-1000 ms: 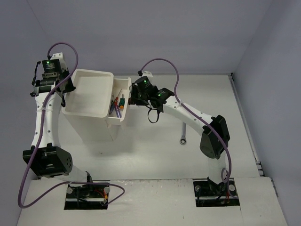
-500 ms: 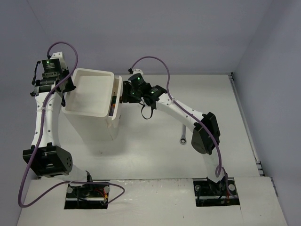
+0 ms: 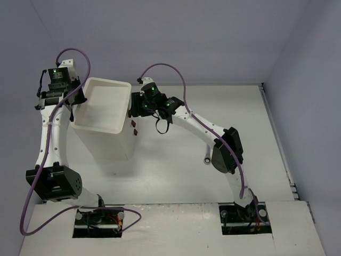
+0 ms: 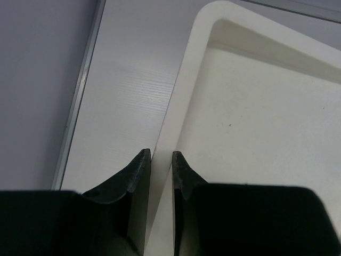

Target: Sort the tools into containers

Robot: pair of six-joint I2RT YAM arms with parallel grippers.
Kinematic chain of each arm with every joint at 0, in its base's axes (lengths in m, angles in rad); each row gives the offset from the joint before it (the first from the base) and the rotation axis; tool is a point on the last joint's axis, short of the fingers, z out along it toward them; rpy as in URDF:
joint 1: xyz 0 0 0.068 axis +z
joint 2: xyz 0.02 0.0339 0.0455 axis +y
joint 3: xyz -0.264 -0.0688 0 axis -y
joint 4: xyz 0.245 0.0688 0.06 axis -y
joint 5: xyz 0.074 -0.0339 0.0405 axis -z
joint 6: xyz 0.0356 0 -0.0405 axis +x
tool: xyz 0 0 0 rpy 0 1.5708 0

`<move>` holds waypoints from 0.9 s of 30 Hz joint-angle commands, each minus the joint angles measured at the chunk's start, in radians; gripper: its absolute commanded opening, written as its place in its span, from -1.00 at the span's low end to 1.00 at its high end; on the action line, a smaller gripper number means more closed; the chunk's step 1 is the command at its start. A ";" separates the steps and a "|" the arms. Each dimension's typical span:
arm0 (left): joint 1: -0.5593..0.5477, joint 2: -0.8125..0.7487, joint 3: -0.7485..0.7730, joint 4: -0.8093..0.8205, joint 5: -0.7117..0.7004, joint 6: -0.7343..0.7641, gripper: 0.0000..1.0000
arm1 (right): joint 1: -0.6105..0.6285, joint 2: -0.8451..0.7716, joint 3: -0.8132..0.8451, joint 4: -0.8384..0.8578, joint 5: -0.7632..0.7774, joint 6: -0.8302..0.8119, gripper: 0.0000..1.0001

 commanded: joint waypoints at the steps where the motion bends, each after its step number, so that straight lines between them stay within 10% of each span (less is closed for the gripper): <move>1: -0.070 -0.005 -0.009 -0.037 0.150 -0.058 -0.98 | 0.054 -0.107 -0.040 0.171 -0.088 -0.034 -0.04; 12: -0.052 -0.074 0.123 -0.041 -0.009 -0.032 0.22 | -0.255 -0.583 -0.602 0.025 0.256 -0.110 0.07; 27: -0.132 -0.240 0.119 -0.076 0.053 -0.050 0.39 | -0.774 -0.756 -1.160 -0.112 0.170 -0.091 -0.16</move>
